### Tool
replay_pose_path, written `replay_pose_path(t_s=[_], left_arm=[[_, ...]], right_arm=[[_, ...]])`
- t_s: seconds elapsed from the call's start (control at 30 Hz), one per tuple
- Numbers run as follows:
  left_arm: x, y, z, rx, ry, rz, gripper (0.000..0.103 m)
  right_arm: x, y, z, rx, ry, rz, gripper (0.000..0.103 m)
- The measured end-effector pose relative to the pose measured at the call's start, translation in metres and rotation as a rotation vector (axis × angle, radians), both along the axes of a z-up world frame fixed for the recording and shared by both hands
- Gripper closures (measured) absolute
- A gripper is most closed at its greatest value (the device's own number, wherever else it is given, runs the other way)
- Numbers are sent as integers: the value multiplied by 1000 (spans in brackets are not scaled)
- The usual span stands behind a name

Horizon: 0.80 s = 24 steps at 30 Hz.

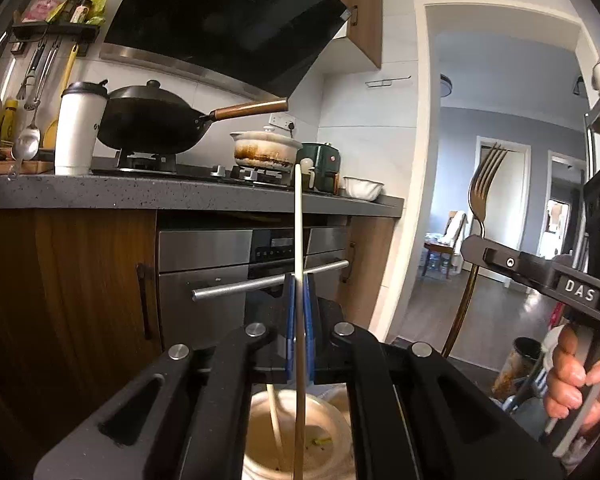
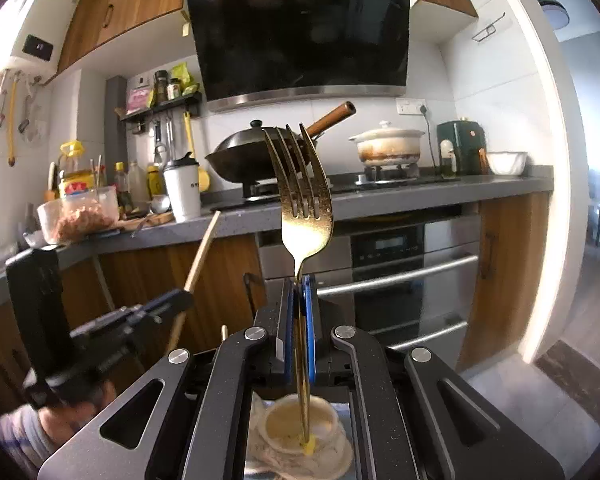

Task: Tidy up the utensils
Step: 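Lift the chopstick and gold fork and carry them above the ceramic holder, then release the chopstick into the larger pot while the right releases the fork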

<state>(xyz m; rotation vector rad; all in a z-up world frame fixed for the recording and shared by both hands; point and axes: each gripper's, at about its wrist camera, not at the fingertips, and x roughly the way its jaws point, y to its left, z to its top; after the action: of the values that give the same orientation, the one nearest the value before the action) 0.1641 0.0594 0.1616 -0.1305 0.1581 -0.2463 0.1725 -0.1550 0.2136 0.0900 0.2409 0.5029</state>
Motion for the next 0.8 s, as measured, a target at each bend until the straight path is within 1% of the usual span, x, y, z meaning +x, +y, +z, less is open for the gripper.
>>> replay_pose_path(t_s=[0.1, 0.13, 0.27, 0.33, 0.53, 0.7, 0.8], left_arm=[[8, -2, -9, -18, -17, 6, 99], [11, -3, -14, -11, -18, 25, 99], [15, -1, -30, -15, -1, 49, 99], [13, 0, -38, -6, 7, 51, 99], [0, 7, -59, 7, 54, 40, 99], [-6, 5, -68, 57, 85, 39, 99], [-7, 6, -72, 55, 111, 44, 99]], right_arm=[[10, 7, -13, 4, 4, 4, 97], [13, 8, -17, 0, 5, 0, 97], [26, 13, -41, -20, 30, -16, 97], [31, 14, -52, -29, 61, -20, 97], [41, 11, -81, -24, 149, -26, 97], [42, 11, -97, -35, 185, -25, 97], [43, 10, -105, -38, 213, -28, 97]])
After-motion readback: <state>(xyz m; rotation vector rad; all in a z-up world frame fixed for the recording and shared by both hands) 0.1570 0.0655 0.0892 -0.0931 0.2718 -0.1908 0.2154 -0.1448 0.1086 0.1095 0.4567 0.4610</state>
